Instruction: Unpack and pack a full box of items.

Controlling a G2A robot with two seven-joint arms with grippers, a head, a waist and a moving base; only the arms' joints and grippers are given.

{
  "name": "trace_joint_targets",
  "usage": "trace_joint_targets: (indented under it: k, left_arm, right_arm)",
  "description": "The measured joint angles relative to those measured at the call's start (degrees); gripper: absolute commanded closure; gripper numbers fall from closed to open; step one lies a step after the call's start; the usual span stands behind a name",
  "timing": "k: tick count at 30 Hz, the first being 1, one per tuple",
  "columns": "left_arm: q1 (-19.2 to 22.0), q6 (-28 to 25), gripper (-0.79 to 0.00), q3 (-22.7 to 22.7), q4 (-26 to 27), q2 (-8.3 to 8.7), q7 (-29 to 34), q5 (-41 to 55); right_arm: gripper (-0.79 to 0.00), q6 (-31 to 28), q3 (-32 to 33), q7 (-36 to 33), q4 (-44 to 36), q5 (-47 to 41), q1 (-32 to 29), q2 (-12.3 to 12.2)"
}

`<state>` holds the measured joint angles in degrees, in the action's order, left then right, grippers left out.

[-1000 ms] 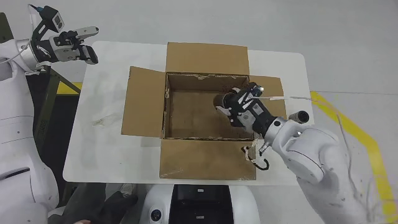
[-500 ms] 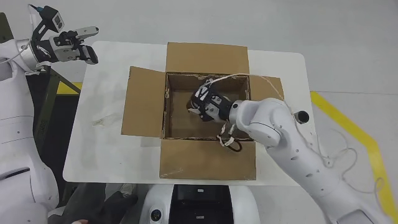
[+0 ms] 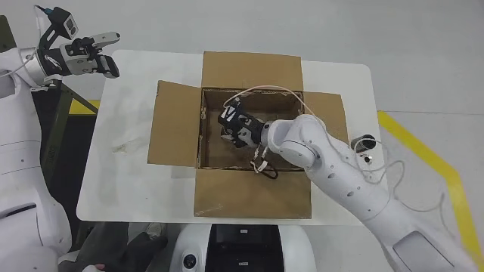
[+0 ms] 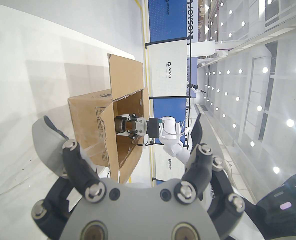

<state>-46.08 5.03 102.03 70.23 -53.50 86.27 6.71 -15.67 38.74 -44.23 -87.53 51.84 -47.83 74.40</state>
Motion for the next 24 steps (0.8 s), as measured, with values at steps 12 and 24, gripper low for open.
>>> trace_joint_targets:
  k: [12, 24]
  left_arm:
    - [0.0, 0.0, -0.785, 0.0, 0.0, 0.0, 0.0, 0.0]
    - [0.0, 0.0, -0.785, 0.0, 0.0, 0.0, 0.0, 0.0]
  right_arm:
    - [-0.268, 0.58, -4.33, 1.56, 8.57, -0.98, 3.61, 3.21]
    - [-0.379, 1.22, -4.76, 1.26, 11.74, -0.23, 4.37, 4.66]
